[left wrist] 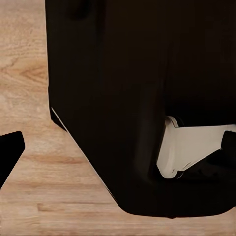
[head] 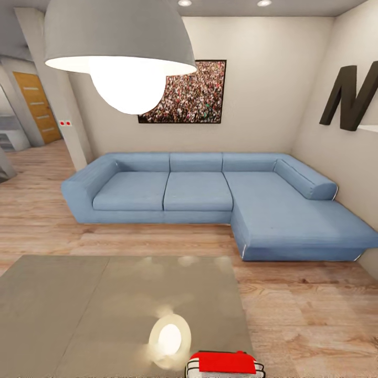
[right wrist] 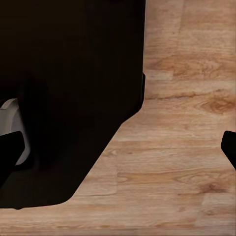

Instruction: Turn on the radio receiver that's on the table in the living room.

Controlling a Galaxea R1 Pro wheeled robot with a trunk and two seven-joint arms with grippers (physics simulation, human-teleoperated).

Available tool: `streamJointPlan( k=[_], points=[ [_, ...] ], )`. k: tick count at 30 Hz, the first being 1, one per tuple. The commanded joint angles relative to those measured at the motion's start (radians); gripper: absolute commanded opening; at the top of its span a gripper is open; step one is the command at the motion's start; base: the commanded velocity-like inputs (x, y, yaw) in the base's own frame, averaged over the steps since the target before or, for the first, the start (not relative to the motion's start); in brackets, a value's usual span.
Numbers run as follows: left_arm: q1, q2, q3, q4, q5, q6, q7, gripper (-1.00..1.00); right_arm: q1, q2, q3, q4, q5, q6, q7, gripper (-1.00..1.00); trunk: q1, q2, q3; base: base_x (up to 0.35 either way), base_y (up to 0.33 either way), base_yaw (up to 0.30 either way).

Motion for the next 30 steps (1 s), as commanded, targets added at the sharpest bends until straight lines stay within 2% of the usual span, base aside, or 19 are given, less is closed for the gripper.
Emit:
streamJointPlan(
  k=[1, 5, 30],
  points=[
    [0.000, 0.000, 0.000, 0.000, 0.000, 0.000, 0.000, 1.00, 0.000, 0.000, 0.000, 0.000, 0.000, 0.000, 0.000, 1.00, -0.004, 0.007, 0.002, 0.000, 0.000, 0.000],
    [0.000, 0.000, 0.000, 0.000, 0.000, 0.000, 0.001, 1.00, 0.000, 0.000, 0.000, -0.001, 0.000, 0.000, 0.000, 1.00, -0.019, 0.035, 0.008, 0.000, 0.000, 0.000],
    [0.000, 0.002, 0.001, 0.001, 0.001, -0.002, 0.001, 1.00, 0.000, 0.000, 0.000, 0.000, 0.000, 0.000, 0.000, 1.00, -0.019, 0.035, -0.033, 0.000, 0.000, 0.000]
  ],
)
